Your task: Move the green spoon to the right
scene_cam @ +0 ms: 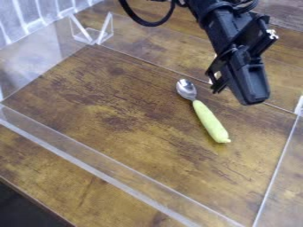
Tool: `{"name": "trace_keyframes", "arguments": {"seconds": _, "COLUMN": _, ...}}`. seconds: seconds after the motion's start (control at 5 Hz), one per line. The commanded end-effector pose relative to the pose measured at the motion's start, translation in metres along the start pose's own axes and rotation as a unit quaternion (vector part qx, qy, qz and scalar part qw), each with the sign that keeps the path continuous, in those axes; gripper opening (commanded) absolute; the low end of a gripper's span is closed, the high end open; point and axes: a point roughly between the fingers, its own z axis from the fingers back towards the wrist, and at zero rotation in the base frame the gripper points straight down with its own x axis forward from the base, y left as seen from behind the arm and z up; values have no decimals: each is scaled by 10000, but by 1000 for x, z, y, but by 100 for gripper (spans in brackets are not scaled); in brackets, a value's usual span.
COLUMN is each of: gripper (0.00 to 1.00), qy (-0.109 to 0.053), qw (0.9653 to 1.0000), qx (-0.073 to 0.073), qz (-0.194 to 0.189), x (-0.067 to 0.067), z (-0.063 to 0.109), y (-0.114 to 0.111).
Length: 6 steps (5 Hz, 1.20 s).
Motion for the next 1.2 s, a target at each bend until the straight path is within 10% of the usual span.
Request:
{"name": "trace_keyframes", "arguments": {"seconds": 0.0, "gripper": 100, "qy": -314, "qw": 9988, "qx": 160, "qz": -343, "x": 5, "z": 23, "y": -18}}
{"name": "trace_keyframes", "arguments": {"seconds": 0.2, "gripper": 0, "qy": -56, "qw": 9988, "qx": 200, "qz": -443, "x": 11, "z": 20, "y": -4}}
{"name": "trace_keyframes", "arguments": {"seconds": 0.4, "gripper": 100, "qy": 194, "qw": 9980, "qx": 201, "qz": -558, "x": 16, "z": 17, "y": 1}}
{"name": "trace_keyframes", "arguments": {"seconds": 0.6, "gripper": 100, "qy": 187, "qw": 9980, "qx": 163, "qz": -582, "x": 10, "z": 23, "y": 5}}
{"name": "trace_keyframes", "arguments": {"seconds": 0.8, "gripper": 0, "qy": 153, "qw": 9980, "qx": 158, "qz": -596, "x": 5, "z": 32, "y": 8}}
{"name": "trace_keyframes", "arguments": {"seconds": 1.0, "gripper": 0, "qy": -31, "qw": 9985, "qx": 128, "qz": -526, "x": 3, "z": 27, "y": 0}}
